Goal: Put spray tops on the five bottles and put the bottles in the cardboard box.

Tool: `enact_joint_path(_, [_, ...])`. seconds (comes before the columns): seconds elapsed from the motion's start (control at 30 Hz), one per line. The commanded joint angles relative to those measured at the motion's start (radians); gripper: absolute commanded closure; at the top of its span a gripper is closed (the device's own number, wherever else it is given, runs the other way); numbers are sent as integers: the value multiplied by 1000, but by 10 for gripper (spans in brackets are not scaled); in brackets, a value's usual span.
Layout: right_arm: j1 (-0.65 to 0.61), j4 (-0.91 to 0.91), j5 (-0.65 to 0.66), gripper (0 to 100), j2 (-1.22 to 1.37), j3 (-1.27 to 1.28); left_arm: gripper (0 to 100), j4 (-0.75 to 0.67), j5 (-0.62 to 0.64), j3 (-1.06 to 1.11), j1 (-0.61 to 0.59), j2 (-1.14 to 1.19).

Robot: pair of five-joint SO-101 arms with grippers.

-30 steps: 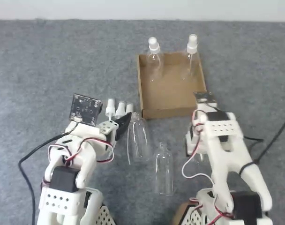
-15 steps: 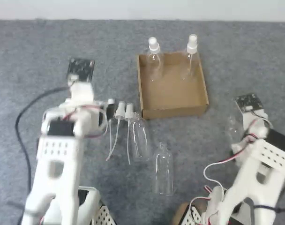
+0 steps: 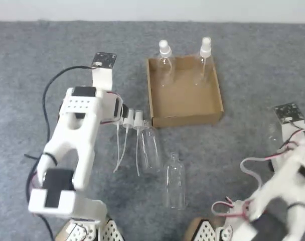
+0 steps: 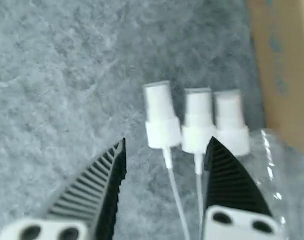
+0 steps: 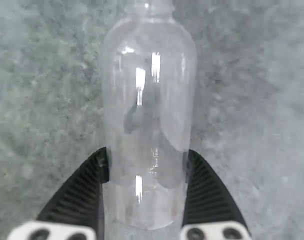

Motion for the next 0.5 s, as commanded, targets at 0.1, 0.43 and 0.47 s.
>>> enact_joint_path(0.1, [19,-24,8,992,278,-235,803,-92,21,-90,-55,110])
enact_joint_path(0.43, [7,-35,-132,992,343,-270,813,-92,20,-151,-21,238])
enact_joint_path(0.47, [7,-35,-158,992,343,-275,833,-91,20,-151,-26,241])
